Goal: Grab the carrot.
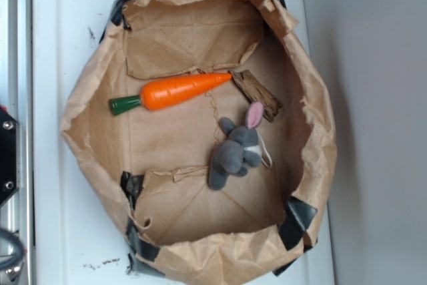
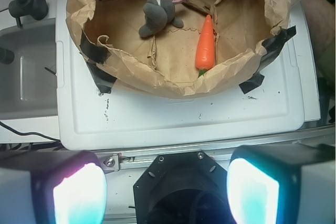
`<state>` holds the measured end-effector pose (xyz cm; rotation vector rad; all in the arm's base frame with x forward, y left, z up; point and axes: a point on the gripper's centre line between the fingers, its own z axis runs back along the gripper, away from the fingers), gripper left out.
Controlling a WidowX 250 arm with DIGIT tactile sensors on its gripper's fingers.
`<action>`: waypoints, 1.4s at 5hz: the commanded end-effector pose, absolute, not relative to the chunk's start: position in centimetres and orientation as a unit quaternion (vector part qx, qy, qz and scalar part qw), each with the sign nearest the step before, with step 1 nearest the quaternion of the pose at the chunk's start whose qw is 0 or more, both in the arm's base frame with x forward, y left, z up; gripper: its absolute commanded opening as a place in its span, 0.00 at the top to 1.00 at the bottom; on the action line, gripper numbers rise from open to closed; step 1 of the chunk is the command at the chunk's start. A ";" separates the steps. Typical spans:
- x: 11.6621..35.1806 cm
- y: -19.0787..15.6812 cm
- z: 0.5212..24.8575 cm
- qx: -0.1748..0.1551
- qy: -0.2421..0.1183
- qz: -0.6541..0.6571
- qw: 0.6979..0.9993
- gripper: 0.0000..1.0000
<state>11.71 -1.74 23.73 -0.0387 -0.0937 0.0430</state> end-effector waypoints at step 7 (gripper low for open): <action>26.1 4.8 14.6 0.017 -0.050 -0.056 0.997 0.00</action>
